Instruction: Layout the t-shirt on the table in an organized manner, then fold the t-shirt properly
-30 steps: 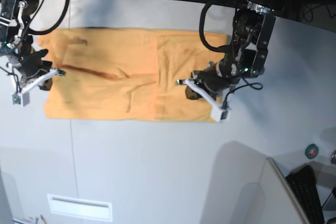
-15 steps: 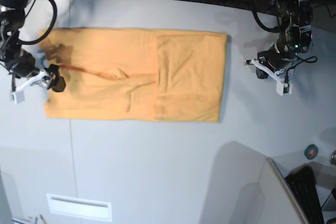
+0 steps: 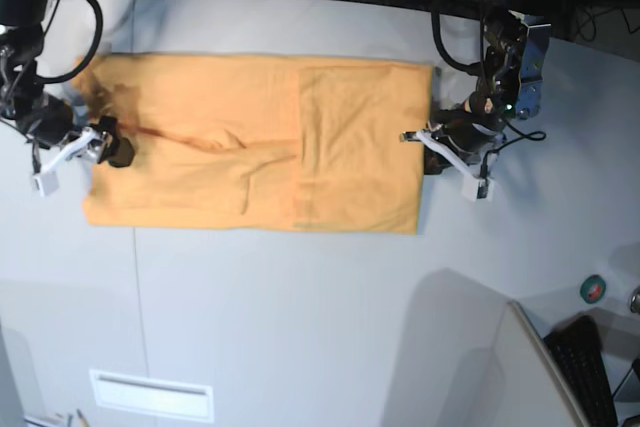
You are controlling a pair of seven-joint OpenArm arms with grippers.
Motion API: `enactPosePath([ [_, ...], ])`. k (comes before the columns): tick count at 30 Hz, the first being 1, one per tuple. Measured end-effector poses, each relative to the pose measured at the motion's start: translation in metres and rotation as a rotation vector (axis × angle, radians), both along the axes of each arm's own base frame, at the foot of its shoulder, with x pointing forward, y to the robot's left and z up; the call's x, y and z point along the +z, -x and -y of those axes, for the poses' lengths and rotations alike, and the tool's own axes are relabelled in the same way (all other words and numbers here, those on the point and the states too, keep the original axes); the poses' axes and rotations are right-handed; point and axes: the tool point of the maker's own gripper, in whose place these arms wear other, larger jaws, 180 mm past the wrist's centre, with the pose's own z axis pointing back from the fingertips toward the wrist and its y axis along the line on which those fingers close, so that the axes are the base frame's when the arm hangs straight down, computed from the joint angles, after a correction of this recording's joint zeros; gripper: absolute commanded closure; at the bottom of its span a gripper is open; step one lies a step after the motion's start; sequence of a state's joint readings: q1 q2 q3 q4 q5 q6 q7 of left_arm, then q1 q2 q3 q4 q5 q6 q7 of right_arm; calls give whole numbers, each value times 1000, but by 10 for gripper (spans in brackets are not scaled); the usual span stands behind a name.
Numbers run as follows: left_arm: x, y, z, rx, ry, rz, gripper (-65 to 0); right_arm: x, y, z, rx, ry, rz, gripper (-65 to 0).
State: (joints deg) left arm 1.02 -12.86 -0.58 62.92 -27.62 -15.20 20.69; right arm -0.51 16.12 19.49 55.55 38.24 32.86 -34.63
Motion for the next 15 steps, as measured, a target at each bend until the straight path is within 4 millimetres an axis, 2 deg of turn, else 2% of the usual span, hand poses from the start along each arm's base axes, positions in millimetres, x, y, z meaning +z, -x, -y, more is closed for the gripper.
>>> enactPosePath([
  [4, -2, -12, 12, -14, 14, 1, 0, 0, -2, -15, 1, -35, 13, -509],
  [11, -2, -28, 24, -38, 18, 1, 0, -1, 0, -18, -2, -46, 18, -506],
  [13, -1, -32, 23, -37, 19, 1, 0, -1, 0, -18, -3, -46, 18, -480],
  [15, 0, -36, 25, -43, 15, -3, 0, -2, 0, -18, -4, -46, 14, -408],
])
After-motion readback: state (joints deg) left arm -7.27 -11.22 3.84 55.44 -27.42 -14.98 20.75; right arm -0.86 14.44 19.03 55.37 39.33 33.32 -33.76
